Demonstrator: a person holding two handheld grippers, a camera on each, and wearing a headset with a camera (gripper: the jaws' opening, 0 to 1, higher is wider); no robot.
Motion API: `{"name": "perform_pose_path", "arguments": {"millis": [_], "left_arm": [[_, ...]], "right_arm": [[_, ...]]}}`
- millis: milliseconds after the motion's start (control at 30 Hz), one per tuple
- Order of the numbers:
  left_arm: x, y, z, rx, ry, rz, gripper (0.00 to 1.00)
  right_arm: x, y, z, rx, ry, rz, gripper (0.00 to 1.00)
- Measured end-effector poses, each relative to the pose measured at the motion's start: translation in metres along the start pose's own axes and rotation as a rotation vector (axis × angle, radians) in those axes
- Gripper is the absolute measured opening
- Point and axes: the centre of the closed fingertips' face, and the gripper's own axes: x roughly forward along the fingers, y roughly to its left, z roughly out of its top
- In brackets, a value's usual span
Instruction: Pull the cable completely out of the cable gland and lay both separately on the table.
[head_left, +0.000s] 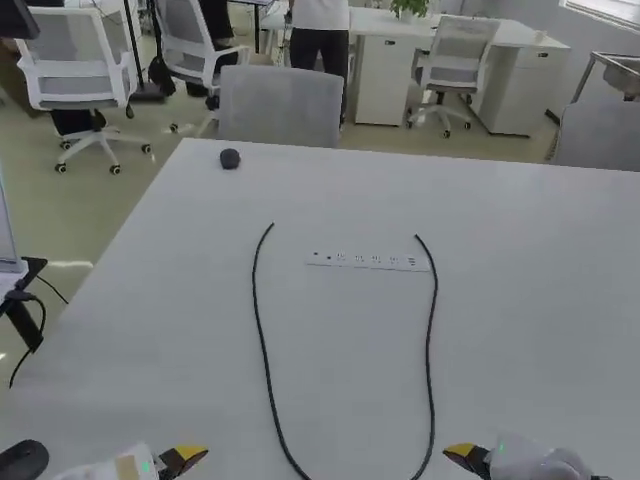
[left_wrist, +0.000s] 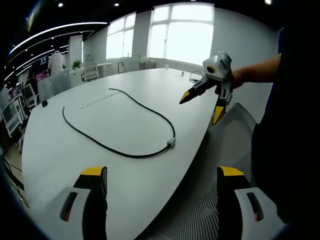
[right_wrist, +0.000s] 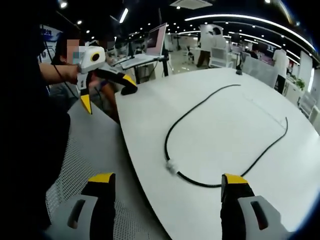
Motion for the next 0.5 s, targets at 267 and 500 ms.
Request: {"name": "perform_pose_path", "arguments": {"millis": [267,500], "left_arm": [[0.006,0.005,-0.006,-0.013,0.003,-0.005,0.90],[0.021,0.005,-0.017,-0.021,0.006,-0.026,0.88]], "right_arm": [[0.038,-0.010,0.000,-0.121,0.087,0.056,0.74],[0.071,-0.010,-0.021,-0.259,0.209,0.130,0.55]]}}
